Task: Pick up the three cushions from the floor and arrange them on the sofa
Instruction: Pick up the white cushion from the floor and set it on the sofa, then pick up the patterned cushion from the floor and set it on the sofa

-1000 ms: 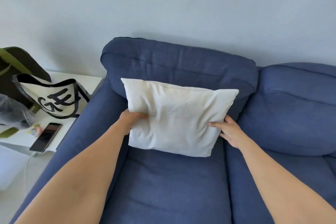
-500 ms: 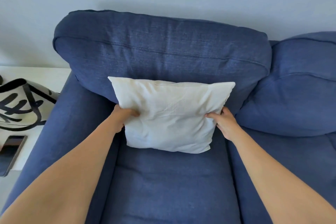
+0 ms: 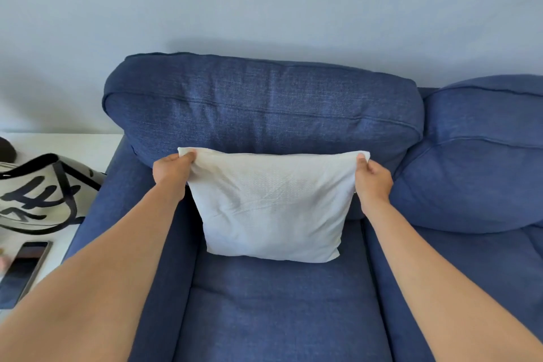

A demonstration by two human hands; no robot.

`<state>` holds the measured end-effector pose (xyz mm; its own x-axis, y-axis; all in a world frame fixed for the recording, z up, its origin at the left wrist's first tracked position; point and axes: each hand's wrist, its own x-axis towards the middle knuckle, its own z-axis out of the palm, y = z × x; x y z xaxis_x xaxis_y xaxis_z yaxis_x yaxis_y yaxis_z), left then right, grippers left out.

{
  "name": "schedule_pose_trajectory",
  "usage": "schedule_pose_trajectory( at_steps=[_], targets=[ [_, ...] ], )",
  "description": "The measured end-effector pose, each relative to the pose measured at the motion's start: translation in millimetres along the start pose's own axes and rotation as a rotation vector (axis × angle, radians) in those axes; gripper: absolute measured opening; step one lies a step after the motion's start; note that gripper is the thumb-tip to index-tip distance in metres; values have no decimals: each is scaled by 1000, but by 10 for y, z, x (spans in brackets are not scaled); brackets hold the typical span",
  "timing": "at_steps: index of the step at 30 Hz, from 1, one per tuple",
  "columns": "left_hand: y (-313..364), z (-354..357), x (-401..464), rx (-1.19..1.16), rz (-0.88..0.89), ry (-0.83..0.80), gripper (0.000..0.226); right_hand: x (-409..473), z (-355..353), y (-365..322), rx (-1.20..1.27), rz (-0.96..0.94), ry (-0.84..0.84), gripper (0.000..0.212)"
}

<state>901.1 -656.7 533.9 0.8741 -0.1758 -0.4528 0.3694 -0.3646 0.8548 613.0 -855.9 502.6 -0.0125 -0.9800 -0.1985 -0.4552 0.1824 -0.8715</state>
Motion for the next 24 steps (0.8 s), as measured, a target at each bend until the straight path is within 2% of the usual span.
schedule_pose_trajectory(
  at_steps=[3,4,5,7,8,9,11,14,16,20,24],
  targets=[
    [-33,20,-74,94,2,3,8,-61,28,70,-92,71,-12,49],
    [-52,10,-52,160,34,11,19,-85,19,75,-139,71,-25,47],
    [-29,-15,-104,255,82,11,23,-107,3,69,-192,57,-32,47],
    [46,-74,-201,458,180,-7,16,-154,-61,55,-264,10,-29,50],
    [80,-88,-220,553,225,-23,33,-167,-106,57,-290,7,-55,50],
    [134,-102,-289,650,261,-50,51,-177,-160,66,-319,17,-100,51],
    [224,-122,-485,844,363,-105,68,-258,-337,96,-440,50,-217,52],
    [286,-11,-789,1106,515,-233,71,-400,-688,129,-755,78,-444,48],
    [293,175,-1048,1253,594,-357,70,-503,-1013,223,-866,76,-511,47],
    [158,724,-1713,1420,722,-603,74,-759,-1878,611,-928,109,-442,34],
    [-213,1285,-2679,1524,902,-839,77,-1242,-2979,1208,-873,308,-313,38]
  ],
)
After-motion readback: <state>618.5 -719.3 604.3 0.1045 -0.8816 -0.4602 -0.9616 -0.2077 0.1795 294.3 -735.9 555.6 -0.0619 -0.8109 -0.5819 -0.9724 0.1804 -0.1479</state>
